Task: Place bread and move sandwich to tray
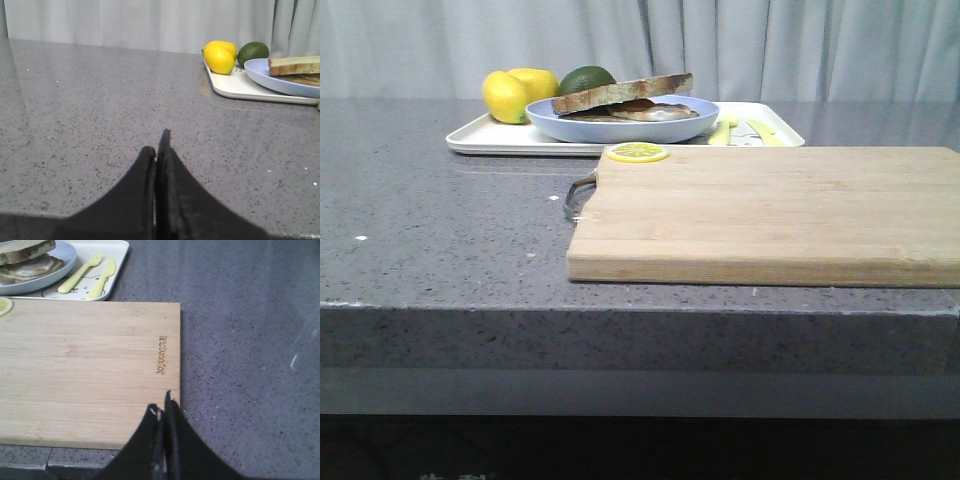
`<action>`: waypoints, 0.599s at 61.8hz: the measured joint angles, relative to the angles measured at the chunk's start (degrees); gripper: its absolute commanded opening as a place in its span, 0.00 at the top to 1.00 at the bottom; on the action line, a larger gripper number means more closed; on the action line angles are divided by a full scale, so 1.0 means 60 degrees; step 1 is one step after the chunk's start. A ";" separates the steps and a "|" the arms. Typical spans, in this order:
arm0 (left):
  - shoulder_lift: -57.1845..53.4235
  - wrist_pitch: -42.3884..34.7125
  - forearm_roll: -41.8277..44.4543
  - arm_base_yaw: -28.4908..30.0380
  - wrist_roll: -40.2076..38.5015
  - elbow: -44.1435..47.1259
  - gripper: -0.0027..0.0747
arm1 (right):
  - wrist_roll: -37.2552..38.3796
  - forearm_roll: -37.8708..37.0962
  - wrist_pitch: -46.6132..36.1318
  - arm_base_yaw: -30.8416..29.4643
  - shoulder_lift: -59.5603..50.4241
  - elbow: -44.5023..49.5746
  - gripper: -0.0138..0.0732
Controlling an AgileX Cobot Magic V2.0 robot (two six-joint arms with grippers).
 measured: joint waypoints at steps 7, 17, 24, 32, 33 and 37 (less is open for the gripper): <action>0.0000 -0.0329 0.0000 0.0000 0.0000 0.0391 0.99 | 0.0017 0.0000 0.0000 0.0000 0.0000 0.0000 0.91; 0.0000 -0.0063 0.0000 0.0000 0.0000 0.0391 0.99 | 0.0017 0.0000 0.0000 0.0000 0.0000 0.0000 0.91; 0.0000 0.0028 0.0000 0.0000 0.0000 0.0391 0.99 | 0.0017 0.0000 0.0000 0.0000 0.0000 0.0000 0.91; 0.0000 0.0045 0.0000 0.0000 0.0000 0.0391 0.99 | 0.0017 0.0000 0.0000 0.0000 0.0000 0.0000 0.91; 0.0000 0.0045 0.0000 0.0000 0.0000 0.0391 0.99 | 0.0017 0.0000 0.0000 0.0000 0.0000 0.0000 0.91; 0.0000 0.0045 0.0000 0.0000 0.0000 0.0391 0.99 | 0.0017 0.0000 0.0000 0.0000 0.0000 0.0000 0.91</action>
